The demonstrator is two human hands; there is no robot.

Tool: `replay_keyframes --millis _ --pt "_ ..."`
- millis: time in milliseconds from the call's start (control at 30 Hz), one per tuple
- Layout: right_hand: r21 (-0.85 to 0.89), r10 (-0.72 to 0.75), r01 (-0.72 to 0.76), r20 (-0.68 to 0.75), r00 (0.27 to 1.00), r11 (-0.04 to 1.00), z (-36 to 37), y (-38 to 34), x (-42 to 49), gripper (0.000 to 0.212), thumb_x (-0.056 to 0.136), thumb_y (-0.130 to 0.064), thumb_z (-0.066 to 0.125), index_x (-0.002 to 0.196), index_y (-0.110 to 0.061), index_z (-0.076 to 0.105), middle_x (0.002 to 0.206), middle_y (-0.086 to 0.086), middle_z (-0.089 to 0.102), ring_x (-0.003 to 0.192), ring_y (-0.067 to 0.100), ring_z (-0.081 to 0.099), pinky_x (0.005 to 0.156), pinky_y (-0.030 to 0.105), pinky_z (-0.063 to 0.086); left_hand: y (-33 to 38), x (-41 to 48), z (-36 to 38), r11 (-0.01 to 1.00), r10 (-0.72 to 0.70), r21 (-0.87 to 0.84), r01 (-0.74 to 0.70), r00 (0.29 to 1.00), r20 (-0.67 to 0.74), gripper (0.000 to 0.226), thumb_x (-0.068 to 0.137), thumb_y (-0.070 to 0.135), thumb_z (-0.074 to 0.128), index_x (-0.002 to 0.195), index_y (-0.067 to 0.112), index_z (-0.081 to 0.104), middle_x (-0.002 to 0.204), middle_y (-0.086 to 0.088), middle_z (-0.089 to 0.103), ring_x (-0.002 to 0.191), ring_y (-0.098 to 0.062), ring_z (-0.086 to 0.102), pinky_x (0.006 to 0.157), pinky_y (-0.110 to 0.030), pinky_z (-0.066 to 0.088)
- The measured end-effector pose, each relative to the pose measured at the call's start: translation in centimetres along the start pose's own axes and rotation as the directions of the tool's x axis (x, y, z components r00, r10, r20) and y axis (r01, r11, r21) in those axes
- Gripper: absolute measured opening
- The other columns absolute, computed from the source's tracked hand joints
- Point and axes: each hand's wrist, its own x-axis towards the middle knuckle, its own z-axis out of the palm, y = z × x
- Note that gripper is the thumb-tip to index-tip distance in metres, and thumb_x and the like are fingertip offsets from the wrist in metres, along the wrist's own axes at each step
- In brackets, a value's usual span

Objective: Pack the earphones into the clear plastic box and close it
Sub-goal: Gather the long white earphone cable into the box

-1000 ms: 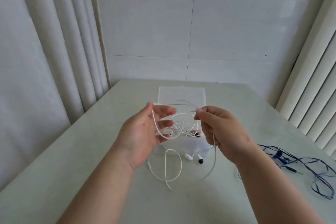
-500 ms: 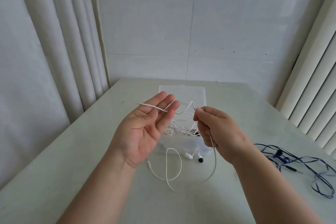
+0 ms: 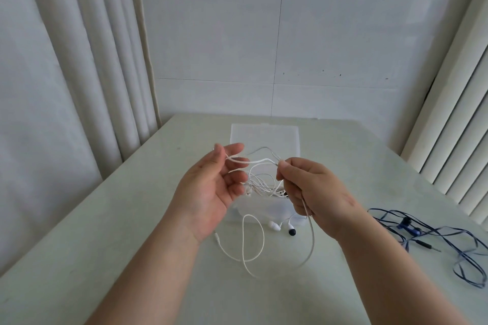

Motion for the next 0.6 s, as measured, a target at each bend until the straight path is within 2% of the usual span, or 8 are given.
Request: replay_keyframes --millis 67,167,200,267,333,467,533,600 --pt "-0.018 -0.001 0.001 -0.004 1.0 1.0 0.09 0.01 0.01 0.029 0.099 -0.026 0.051 0.075 -0.011 0.057 0.046 -0.007 0.034 0.043 0.012 0.021 0.044 0.024 0.018 0.06 -0.02 0.07 1.0 -0.013 -0.02 0.013 1.0 0.021 0.054 0.084 0.051 0.046 0.107 0.007 0.066 0.085 -0.008 0.07 0.058 -0.013 0.059 0.047 -0.02 0.046" --pt "-0.013 0.004 -0.004 -0.036 0.999 1.0 0.15 0.01 0.03 0.03 0.099 -0.026 0.051 0.073 -0.012 0.057 0.046 -0.008 0.034 0.042 0.011 0.021 0.043 0.024 0.019 0.52 -0.27 0.03 0.989 -0.021 -0.142 0.031 0.997 0.069 0.068 0.087 0.061 0.034 0.1 0.006 0.072 0.1 -0.011 0.073 0.06 -0.014 0.063 0.048 -0.02 0.05" --pt "-0.009 0.002 -0.003 -0.045 0.999 1.0 0.15 0.03 0.07 0.031 0.099 -0.025 0.051 0.073 -0.012 0.058 0.046 -0.008 0.035 0.042 0.011 0.022 0.043 0.024 0.019 0.6 -0.29 -0.09 0.985 -0.016 -0.171 0.033 0.995 0.096 0.067 0.087 0.062 0.038 0.1 0.007 0.074 0.104 -0.013 0.072 0.066 -0.016 0.067 0.052 -0.021 0.053" --pt "-0.004 0.001 -0.001 -0.051 0.999 1.0 0.14 0.06 0.11 0.031 0.099 -0.025 0.051 0.072 -0.012 0.058 0.046 -0.008 0.035 0.042 0.011 0.022 0.043 0.023 0.019 0.55 -0.22 -0.4 0.978 0.044 -0.206 -0.006 0.983 0.18 0.053 0.078 0.05 0.068 0.108 0.008 0.072 0.116 -0.015 0.068 0.092 -0.022 0.071 0.072 -0.026 0.058" --pt "-0.011 -0.002 0.002 -0.045 0.999 1.0 0.23 0.05 0.09 0.031 0.099 -0.026 0.051 0.072 -0.013 0.058 0.045 -0.009 0.035 0.042 0.011 0.022 0.043 0.022 0.02 0.17 -0.11 -0.74 0.983 0.086 -0.181 -0.041 0.963 0.253 0.061 0.061 0.031 0.088 0.115 0.01 0.07 0.122 -0.015 0.066 0.105 -0.025 0.067 0.082 -0.029 0.056" --pt "-0.067 -0.012 0.01 -0.033 0.999 0.998 0.53 0.05 -0.03 0.03 0.099 -0.027 0.052 0.073 -0.013 0.058 0.042 -0.012 0.036 0.038 0.008 0.025 0.041 0.021 0.022 -0.3 -0.24 -0.53 0.998 0.038 -0.063 -0.023 0.968 0.249 0.052 0.057 0.035 0.09 0.103 0.015 0.076 0.109 -0.007 0.071 0.076 -0.015 0.068 0.063 -0.024 0.056" --pt "-0.079 -0.021 0.019 -0.022 1.0 0.997 0.56 0.13 -0.03 0.03 0.098 -0.028 0.052 0.073 -0.014 0.059 0.043 -0.012 0.036 0.039 0.008 0.025 0.043 0.022 0.022 -0.23 -0.46 -0.15 0.999 0.033 -0.029 -0.027 0.973 0.228 0.023 0.074 0.031 0.076 0.092 0.017 0.077 0.106 -0.008 0.073 0.071 -0.015 0.068 0.057 -0.024 0.054" --pt "-0.069 -0.031 0.031 0.001 1.0 0.997 0.56 0.13 -0.06 0.029 0.098 -0.028 0.053 0.074 -0.013 0.061 0.046 -0.01 0.037 0.042 0.009 0.024 0.044 0.023 0.021 -0.11 -0.58 0.09 1.0 0.028 -0.005 -0.028 0.976 0.214 0.022 0.087 0.031 0.053 0.081 0.019 0.071 0.104 -0.011 0.072 0.068 -0.02 0.069 0.051 -0.025 0.052"
